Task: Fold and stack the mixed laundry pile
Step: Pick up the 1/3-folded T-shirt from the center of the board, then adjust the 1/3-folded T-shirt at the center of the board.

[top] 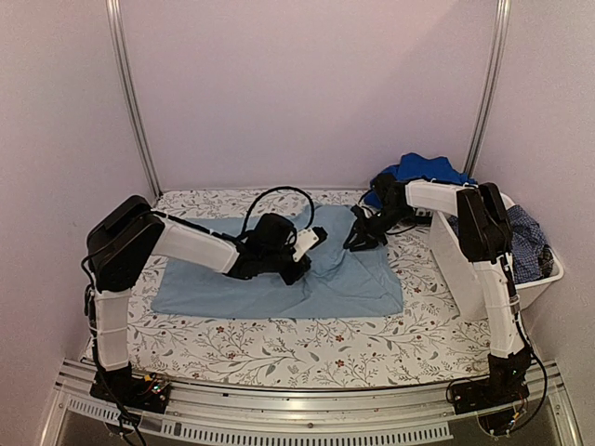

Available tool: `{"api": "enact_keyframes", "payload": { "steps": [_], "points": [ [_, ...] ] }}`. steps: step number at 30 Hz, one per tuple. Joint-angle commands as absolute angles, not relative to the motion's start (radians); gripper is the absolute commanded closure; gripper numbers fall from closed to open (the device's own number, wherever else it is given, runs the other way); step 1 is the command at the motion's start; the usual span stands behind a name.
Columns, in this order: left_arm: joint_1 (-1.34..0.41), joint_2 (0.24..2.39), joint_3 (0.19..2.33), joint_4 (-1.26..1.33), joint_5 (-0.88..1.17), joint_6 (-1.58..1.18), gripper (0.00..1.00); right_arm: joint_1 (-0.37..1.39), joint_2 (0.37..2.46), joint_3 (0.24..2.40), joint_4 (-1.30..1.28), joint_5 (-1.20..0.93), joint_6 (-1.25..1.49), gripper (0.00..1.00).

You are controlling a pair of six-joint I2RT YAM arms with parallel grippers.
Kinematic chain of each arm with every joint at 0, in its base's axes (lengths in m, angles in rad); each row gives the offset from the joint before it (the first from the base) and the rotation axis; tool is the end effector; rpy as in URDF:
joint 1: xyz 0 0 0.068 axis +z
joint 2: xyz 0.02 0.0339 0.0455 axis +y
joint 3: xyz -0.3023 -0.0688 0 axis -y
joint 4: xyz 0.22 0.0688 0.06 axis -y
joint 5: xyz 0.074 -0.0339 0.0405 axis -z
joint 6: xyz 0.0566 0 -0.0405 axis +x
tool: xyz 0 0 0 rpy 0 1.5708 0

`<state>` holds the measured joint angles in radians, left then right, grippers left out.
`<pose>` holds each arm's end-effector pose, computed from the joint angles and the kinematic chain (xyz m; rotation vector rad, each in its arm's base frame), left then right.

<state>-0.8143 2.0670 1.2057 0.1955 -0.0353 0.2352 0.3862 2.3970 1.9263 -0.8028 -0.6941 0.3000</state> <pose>0.3141 -0.3298 0.1709 1.1107 1.9572 -0.2743 0.4495 0.2219 0.1597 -0.2808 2.8793 1.1294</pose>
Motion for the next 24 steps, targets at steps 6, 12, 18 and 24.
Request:
{"api": "enact_keyframes", "payload": {
  "steps": [6, 12, 18, 24],
  "points": [
    [-0.79, 2.081, 1.225, 0.187, -0.028, 0.235, 1.0, 0.394, 2.418, 2.003, -0.796, -0.713, 0.298, 1.0],
    [-0.785, 2.058, 1.2, 0.199, -0.036, 0.23, 1.0, 0.394, 2.378, 2.009, -0.781, -0.68, 0.315, 1.0],
    [-0.766, 2.049, 1.189, 0.208, -0.039, 0.2, 1.0, 0.394, 2.383, 2.018, -0.787, -0.66, 0.319, 1.0],
    [-0.758, 2.048, 1.189, 0.209, -0.057, 0.183, 1.0, 0.394, 2.396, 2.019, -0.78, -0.646, 0.319, 1.0]
  ]
}}
